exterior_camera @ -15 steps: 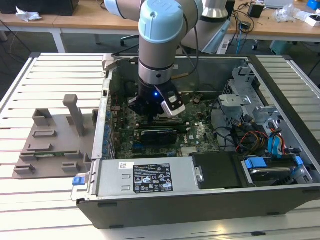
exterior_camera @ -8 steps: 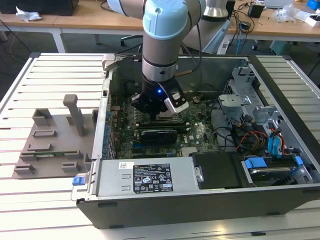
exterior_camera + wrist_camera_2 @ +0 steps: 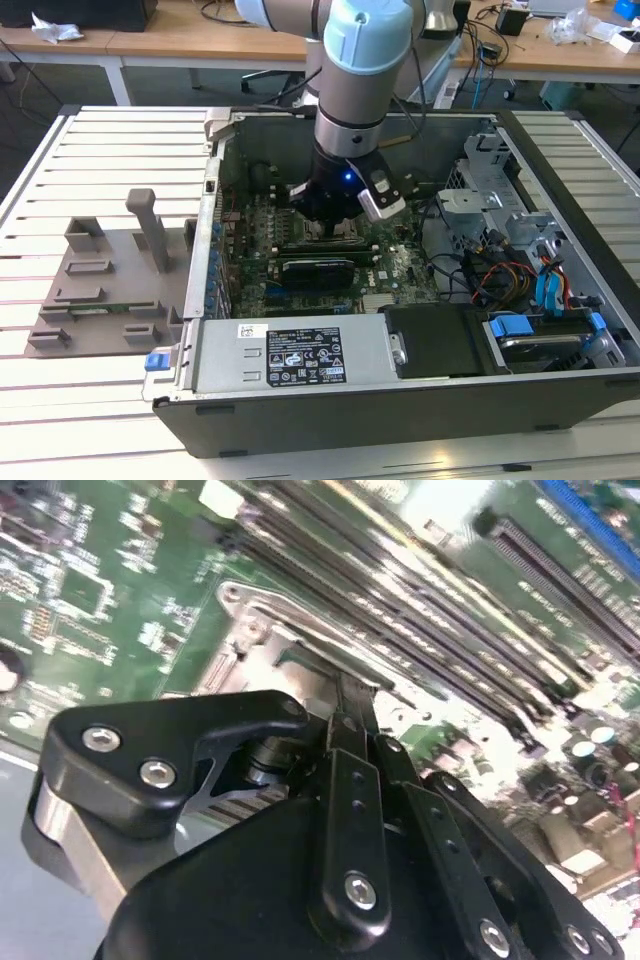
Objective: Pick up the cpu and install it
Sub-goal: 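Install the second cpu locking lever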
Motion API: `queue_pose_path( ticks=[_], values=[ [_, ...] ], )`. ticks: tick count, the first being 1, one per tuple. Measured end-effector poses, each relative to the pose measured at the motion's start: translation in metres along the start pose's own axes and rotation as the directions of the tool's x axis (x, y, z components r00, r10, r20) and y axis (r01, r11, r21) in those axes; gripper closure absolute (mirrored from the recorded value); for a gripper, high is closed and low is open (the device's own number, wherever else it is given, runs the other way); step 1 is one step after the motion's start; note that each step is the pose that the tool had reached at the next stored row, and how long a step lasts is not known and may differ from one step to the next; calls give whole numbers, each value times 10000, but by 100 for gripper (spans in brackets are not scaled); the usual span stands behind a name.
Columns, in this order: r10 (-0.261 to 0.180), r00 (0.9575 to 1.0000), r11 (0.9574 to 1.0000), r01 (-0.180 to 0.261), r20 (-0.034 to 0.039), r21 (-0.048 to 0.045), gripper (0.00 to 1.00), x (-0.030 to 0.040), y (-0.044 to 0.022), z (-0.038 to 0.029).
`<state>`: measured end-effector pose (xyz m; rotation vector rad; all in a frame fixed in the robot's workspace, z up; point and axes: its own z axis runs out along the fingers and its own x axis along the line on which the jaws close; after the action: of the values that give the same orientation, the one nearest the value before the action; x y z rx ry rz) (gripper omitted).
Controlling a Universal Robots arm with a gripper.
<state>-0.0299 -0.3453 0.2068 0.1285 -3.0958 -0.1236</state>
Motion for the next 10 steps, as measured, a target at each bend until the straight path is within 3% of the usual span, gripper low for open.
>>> queue_pose_path(
  ticks=[5,10],
  values=[
    [5,10000,10000,-5,-6,67,89,-28,69,-80],
    [7,10000,9999,-7,-10,132,89,-38,159,-223]
  ],
)
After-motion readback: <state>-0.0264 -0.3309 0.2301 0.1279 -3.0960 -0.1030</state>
